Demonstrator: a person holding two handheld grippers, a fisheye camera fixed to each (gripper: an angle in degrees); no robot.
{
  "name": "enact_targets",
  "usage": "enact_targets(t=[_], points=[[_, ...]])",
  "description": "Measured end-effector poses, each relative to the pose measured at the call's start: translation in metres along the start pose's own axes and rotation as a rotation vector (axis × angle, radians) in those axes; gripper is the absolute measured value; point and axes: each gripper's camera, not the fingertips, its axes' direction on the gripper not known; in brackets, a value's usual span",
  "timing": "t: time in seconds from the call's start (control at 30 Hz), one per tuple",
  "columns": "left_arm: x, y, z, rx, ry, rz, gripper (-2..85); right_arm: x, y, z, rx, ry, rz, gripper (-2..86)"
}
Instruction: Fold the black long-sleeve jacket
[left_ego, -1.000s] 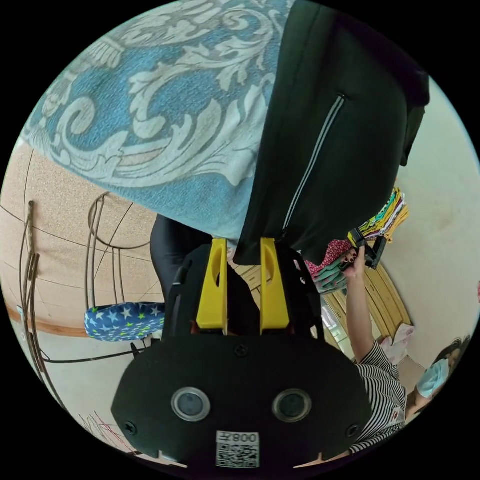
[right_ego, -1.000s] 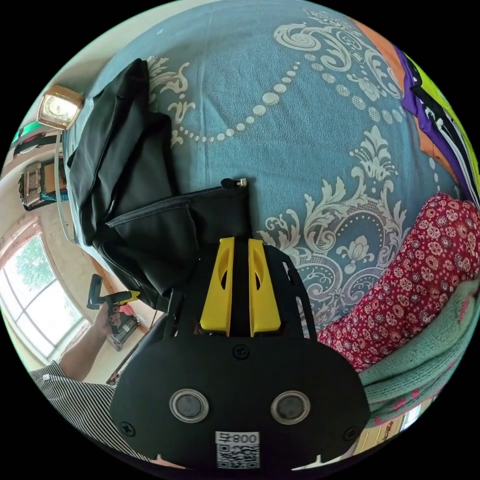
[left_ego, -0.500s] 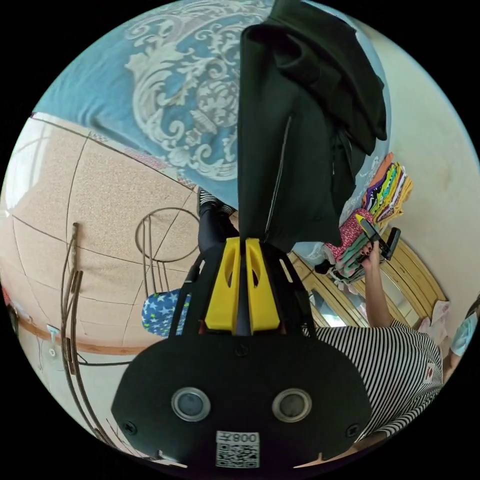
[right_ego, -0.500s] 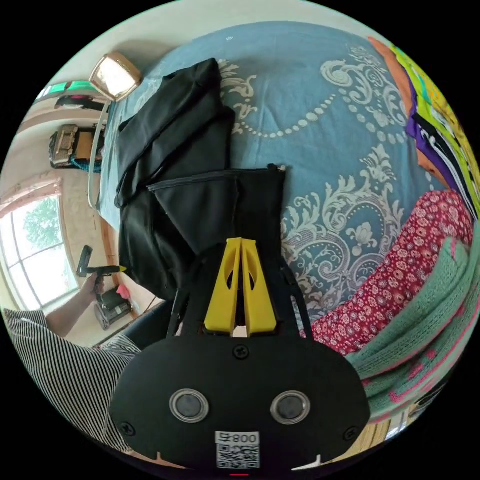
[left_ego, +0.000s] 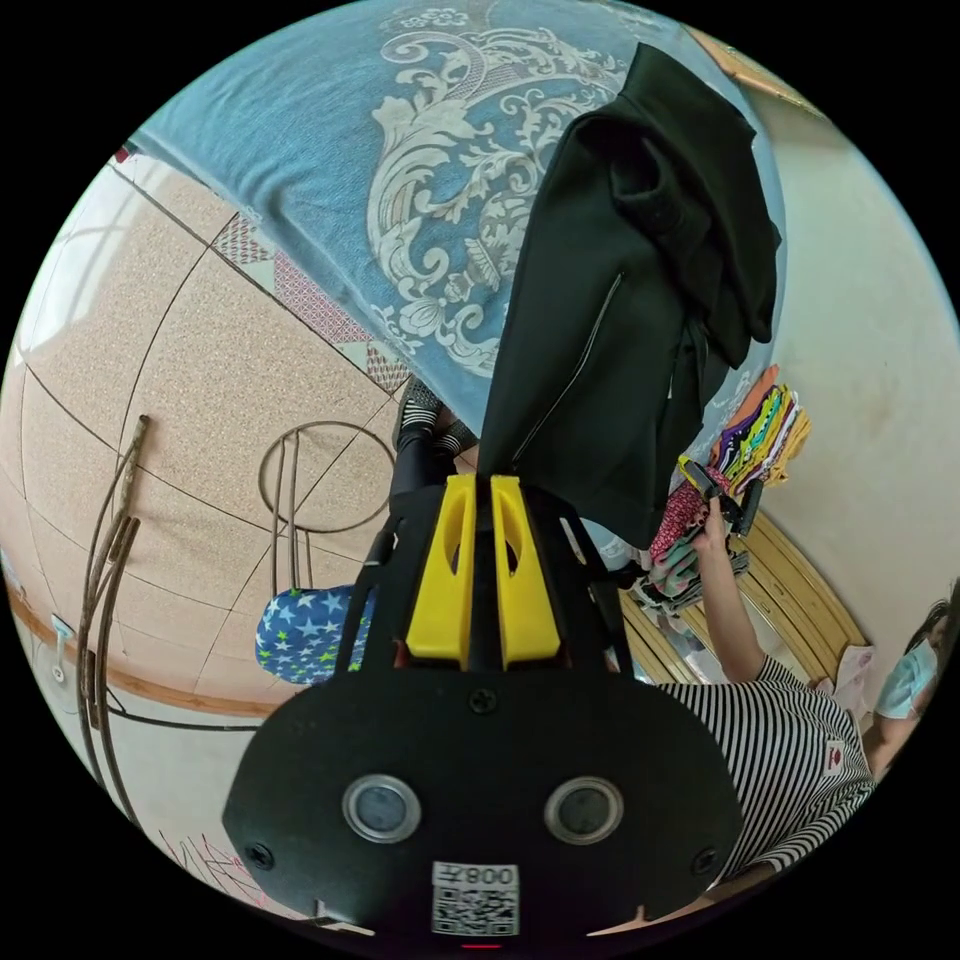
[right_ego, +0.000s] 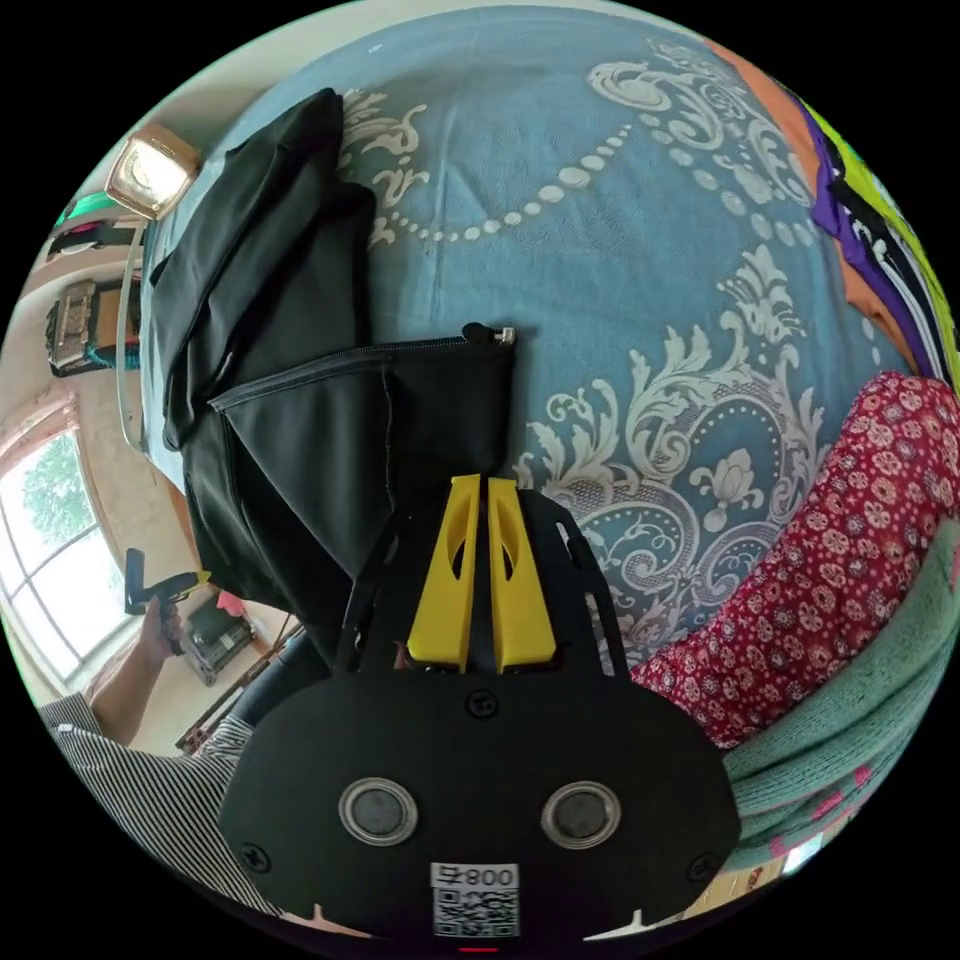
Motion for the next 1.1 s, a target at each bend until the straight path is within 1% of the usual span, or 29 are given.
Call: enact_targets(t=[0.07,0.13,0.2,0.23,0.27,0.3,0.33,0.37,0.4,0.47,0.5,0.53,0.57,0.63,0.67,0.73,0.77,0.8,0.87,0.93,0.97,1.03,1.1], points=[[0.011,0.007,-0.002,0.002,-0.009,0.016,2.8,-0.012,0.006,-0.009,0.02,-0.026,-0.056,1.3],[0.025,0.016,-0.006,0.008,-0.014,0.037,2.7,-0.025,0.018,-0.029,0.09,-0.125,-0.12,1.0],[0.034,0.022,-0.01,0.022,-0.011,0.047,2.6,-0.052,0.043,-0.059,0.157,-0.31,-0.283,0.8],[0.043,0.026,-0.013,0.034,-0.017,0.062,2.5,-0.062,0.05,-0.062,0.147,-0.352,-0.332,0.8],[0.048,0.027,-0.014,0.04,-0.024,0.073,2.5,-0.084,0.061,-0.061,0.078,-0.412,-0.43,0.8],[0.063,0.028,-0.017,0.049,-0.04,0.105,2.4,-0.108,0.071,-0.05,-0.039,-0.433,-0.52,0.8],[0.082,0.027,-0.02,0.062,-0.061,0.155,2.4,-0.12,0.076,-0.042,-0.1,-0.427,-0.55,0.8],[0.094,0.026,-0.021,0.07,-0.075,0.183,2.4,-0.14,0.086,-0.023,-0.215,-0.403,-0.597,0.8],[0.121,0.023,-0.023,0.087,-0.104,0.246,2.3,-0.156,0.094,-0.002,-0.322,-0.381,-0.622,0.8],[0.166,0.016,-0.027,0.11,-0.141,0.354,2.3,-0.17,0.1,0.022,-0.422,-0.365,-0.608,0.7],[0.197,0.013,-0.032,0.128,-0.171,0.424,2.2,-0.176,0.102,0.031,-0.478,-0.403,-0.598,0.6],[0.226,0.012,-0.035,0.126,-0.207,0.5,2.0,-0.179,0.101,0.031,-0.484,-0.42,-0.589,0.6],[0.238,0.011,-0.036,0.112,-0.236,0.534,1.9,-0.186,0.1,0.027,-0.47,-0.45,-0.59,0.7],[0.27,0.016,-0.04,0.081,-0.386,0.598,1.5,-0.195,0.095,0.013,-0.432,-0.432,-0.611,0.8],[0.273,0.019,-0.043,0.082,-0.411,0.605,1.4,-0.201,0.09,0.001,-0.392,-0.406,-0.624,0.9],[0.266,0.032,-0.064,0.103,-0.508,0.549,1.3,-0.21,0.078,-0.017,-0.314,-0.331,-0.64,1.2],[0.262,0.035,-0.072,0.123,-0.521,0.531,1.3,-0.217,0.069,-0.03,-0.244,-0.27,-0.652,1.6],[0.255,0.041,-0.087,0.163,-0.511,0.502,1.6,-0.228,0.059,-0.043,-0.165,-0.207,-0.67,2.3],[0.251,0.039,-0.106,0.233,-0.41,0.499,2.5,-0.249,0.044,-0.058,-0.043,-0.114,-0.708,3.9],[0.265,0.016,-0.112,0.329,-0.289,0.552,5.3,-0.278,0.029,-0.069,0.037,-0.036,-0.77,5.9],[0.273,0.007,-0.11,0.343,-0.279,0.573,5.9,-0.3,0.022,-0.074,0.081,0.003,-0.831,7.2],[0.314,-0.033,-0.093,0.372,-0.289,0.687,7.8,-0.335,0.019,-0.079,0.152,0.075,-0.948,7.6],[0.346,-0.066,-0.078,0.374,-0.314,0.773,8.7,-0.375,0.019,-0.067,0.181,0.223,-1.107,7.9]])
